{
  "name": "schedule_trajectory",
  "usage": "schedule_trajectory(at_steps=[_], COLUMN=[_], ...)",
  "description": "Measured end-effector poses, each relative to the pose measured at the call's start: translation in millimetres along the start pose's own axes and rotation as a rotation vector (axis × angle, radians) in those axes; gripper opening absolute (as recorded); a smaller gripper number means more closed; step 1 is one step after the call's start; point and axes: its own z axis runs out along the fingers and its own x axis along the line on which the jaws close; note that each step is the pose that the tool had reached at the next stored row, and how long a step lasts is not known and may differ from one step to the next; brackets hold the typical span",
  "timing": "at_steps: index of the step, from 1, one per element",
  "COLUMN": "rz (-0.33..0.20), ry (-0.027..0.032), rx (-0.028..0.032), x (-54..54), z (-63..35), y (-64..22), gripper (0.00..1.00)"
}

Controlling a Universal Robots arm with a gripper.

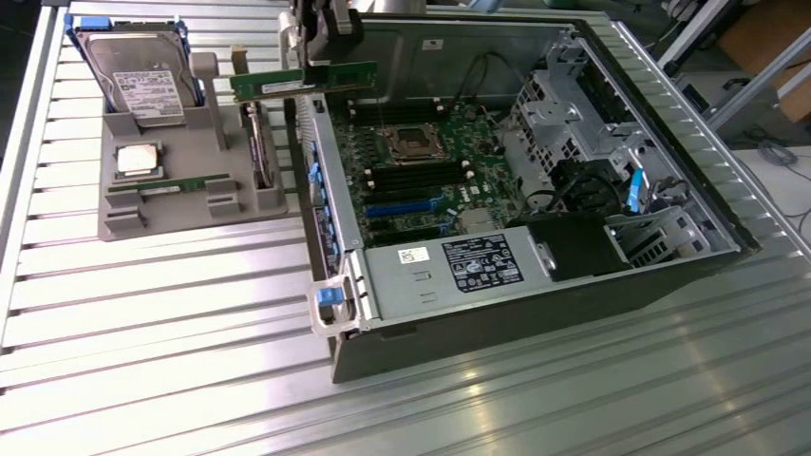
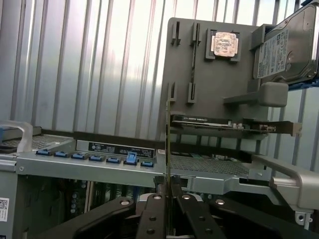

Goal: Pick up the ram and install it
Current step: 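Pick up the ram and move it above insertion slot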

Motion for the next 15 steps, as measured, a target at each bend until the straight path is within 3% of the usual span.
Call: schedule_trajectory(at_steps=[15], rz=[0.0], ry=[0.0026], rx=[-0.0003], x=[2.0], z=[-0.8], y=[-16.6], gripper=[0.14])
